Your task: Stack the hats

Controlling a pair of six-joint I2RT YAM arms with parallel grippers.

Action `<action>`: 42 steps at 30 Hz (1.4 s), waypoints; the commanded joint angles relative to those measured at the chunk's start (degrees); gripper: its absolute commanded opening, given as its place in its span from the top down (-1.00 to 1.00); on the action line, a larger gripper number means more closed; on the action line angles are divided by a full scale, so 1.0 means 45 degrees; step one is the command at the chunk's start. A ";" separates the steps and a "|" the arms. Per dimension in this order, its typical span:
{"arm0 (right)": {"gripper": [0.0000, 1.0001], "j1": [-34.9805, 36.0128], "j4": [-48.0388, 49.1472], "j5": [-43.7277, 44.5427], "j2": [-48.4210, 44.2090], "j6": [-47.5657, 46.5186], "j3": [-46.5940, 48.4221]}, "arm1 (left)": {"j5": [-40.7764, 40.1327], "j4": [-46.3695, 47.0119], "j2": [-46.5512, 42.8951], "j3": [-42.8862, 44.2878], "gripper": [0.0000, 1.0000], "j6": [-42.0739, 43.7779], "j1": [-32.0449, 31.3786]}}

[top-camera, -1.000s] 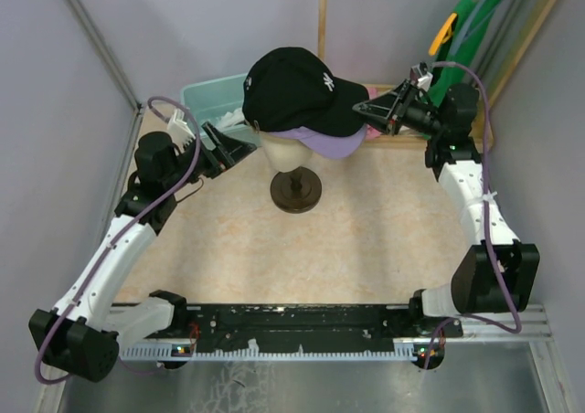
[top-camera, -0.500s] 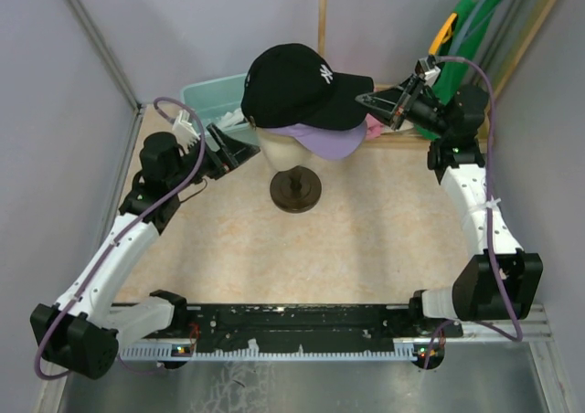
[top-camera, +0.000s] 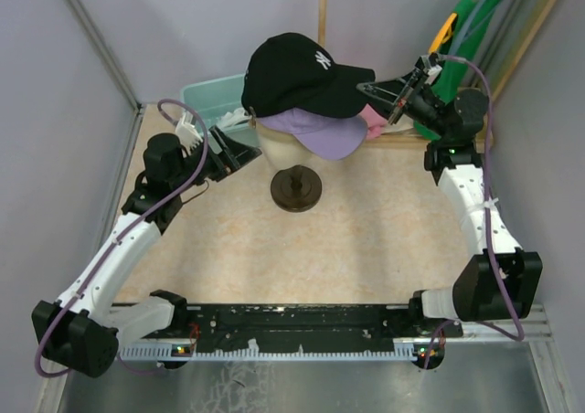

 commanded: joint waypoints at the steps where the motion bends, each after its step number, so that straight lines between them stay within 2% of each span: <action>1: 1.00 0.0650 0.1262 0.0713 -0.0312 0.0787 0.0487 | -0.0078 0.0458 0.0011 -0.0190 -0.85 0.0140 -0.0091; 6: 1.00 0.1362 0.0271 0.1617 -0.0577 0.0291 0.0733 | -0.0096 0.0499 0.0018 -0.0244 -0.85 0.0129 -0.0096; 14: 1.00 0.1421 0.0689 0.3584 -0.1364 0.1049 -0.0108 | -0.0085 0.0574 0.0069 -0.0300 -0.84 0.0110 -0.0118; 17: 1.00 0.1421 0.0068 0.3667 -0.1358 0.1104 0.0079 | -0.0075 0.0608 0.0092 -0.0299 -0.84 0.0126 -0.0128; 23: 1.00 0.1416 -0.2487 0.3633 -0.1443 0.0556 0.0538 | -0.0118 0.0601 0.0055 -0.0314 -0.84 0.0130 -0.0128; 35: 1.00 0.1418 -0.4476 0.3400 -0.1647 0.0364 0.0756 | -0.0267 0.0693 -0.0120 -0.0656 -0.85 0.0124 -0.0128; 42: 1.00 0.1409 -0.5512 0.3118 -0.2534 -0.0114 -0.0116 | -0.0241 0.0817 -0.0052 -0.0714 -0.85 0.0090 -0.0135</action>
